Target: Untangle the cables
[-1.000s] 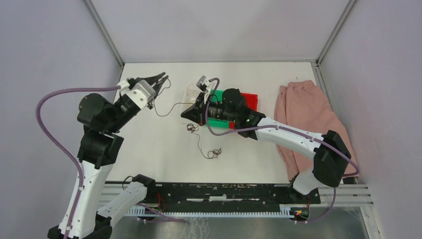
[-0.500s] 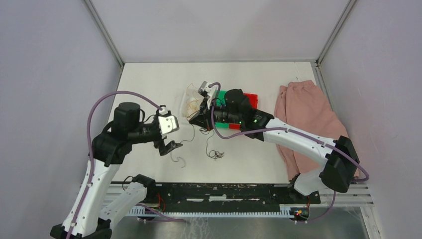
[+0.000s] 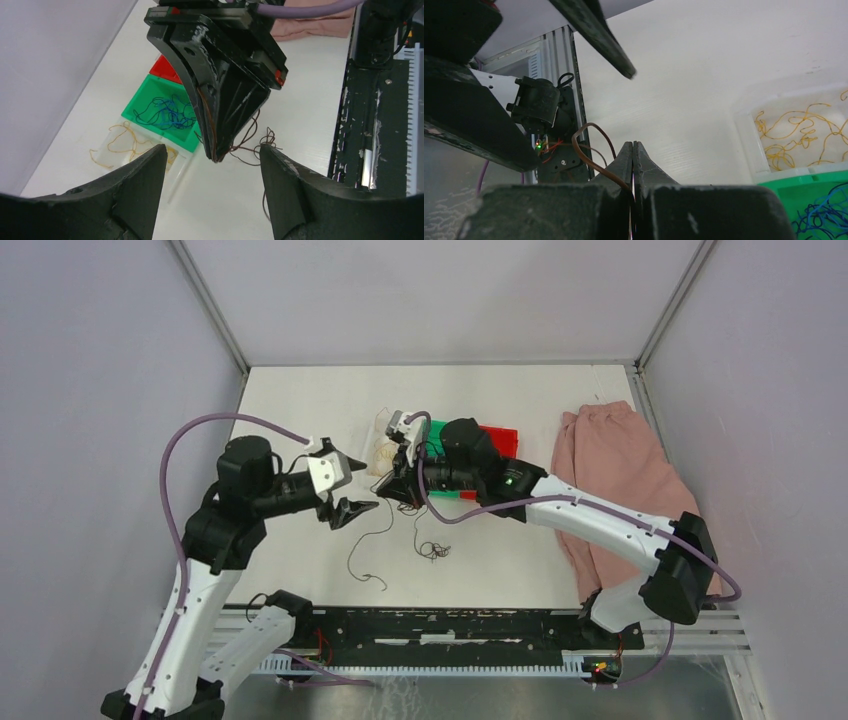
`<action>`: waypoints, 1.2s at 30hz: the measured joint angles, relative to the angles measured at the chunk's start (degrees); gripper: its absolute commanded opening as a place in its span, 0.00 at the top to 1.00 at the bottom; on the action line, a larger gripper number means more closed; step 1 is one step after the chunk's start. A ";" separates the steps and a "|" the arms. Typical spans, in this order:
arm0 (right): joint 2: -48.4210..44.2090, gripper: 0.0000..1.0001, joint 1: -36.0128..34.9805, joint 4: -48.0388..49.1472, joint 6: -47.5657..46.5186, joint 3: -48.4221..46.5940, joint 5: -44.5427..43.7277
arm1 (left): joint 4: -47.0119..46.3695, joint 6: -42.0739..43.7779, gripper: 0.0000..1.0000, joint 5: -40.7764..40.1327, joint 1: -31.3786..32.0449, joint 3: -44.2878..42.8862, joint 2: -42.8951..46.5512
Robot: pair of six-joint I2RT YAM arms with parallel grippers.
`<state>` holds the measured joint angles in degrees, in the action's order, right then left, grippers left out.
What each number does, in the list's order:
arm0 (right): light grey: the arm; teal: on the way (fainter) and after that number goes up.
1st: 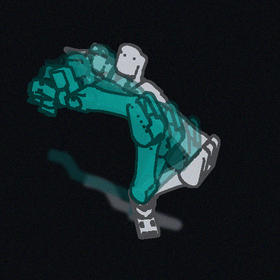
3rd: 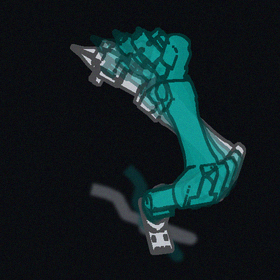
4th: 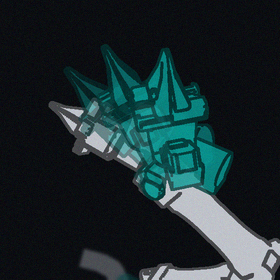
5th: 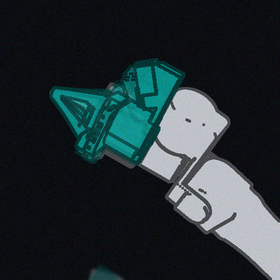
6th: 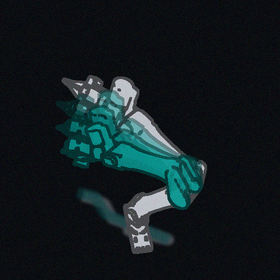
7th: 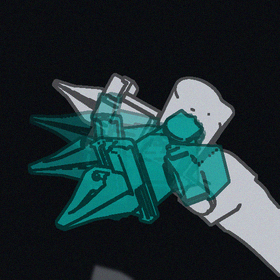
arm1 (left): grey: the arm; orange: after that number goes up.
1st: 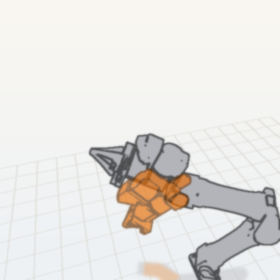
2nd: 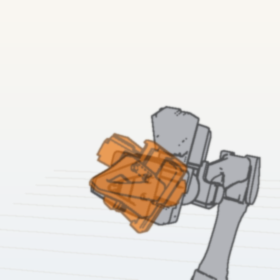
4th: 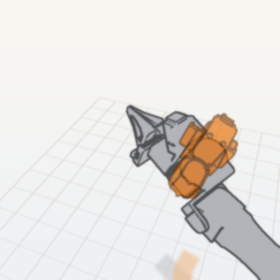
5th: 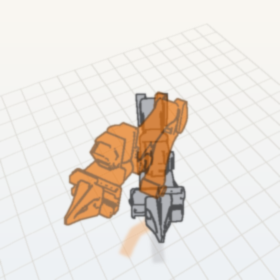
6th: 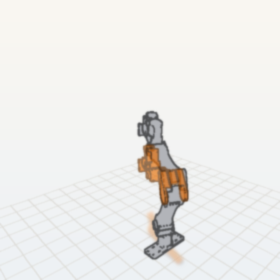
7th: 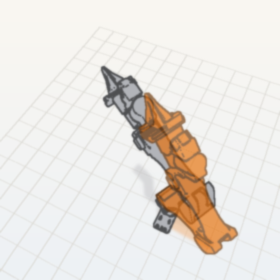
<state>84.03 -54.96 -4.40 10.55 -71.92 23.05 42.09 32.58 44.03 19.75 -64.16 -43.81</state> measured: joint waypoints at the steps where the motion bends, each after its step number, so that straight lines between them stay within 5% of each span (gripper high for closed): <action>1: 0.20 1.00 -0.39 -0.07 -0.15 -0.26 -0.11 | -0.90 -1.18 0.32 0.59 0.00 0.00 -0.90; 14: 2.03 1.00 -2.62 -0.59 -0.83 -2.86 -1.18 | -3.39 -6.14 0.97 2.97 0.00 0.85 -3.32; 25: 0.07 0.54 -2.84 2.36 0.26 3.30 -2.60 | -3.19 -2.82 0.97 -0.46 0.00 -0.79 -0.79; 36: -0.83 0.61 -2.78 14.23 6.21 6.84 -2.60 | -3.21 -3.58 0.97 3.15 0.00 -9.22 -1.66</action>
<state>83.20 -57.74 9.82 16.75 -65.08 20.45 38.87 28.99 47.18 19.75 -73.38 -45.47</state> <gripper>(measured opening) 0.420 0.050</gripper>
